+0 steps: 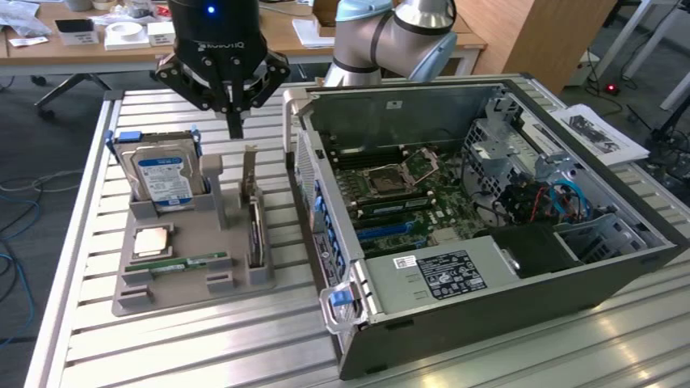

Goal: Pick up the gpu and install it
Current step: 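Reach for the gpu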

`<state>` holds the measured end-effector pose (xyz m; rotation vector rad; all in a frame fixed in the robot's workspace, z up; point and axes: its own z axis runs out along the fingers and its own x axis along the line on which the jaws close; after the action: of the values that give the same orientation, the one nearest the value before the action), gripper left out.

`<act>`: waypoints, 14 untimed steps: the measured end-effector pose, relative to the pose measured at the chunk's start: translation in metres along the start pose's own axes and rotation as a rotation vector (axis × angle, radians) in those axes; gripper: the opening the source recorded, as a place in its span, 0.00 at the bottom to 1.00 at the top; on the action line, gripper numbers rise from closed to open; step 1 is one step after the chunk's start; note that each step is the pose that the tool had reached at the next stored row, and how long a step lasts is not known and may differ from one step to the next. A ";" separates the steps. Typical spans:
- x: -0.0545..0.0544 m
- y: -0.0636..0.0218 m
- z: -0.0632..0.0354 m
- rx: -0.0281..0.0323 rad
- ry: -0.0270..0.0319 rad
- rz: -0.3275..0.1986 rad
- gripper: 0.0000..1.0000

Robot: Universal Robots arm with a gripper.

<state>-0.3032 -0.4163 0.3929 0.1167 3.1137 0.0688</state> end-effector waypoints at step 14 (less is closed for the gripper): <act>-0.001 -0.0069 -0.0003 0.0000 0.0000 0.000 0.11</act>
<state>-0.3032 -0.4232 0.3929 0.1167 3.1137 0.0689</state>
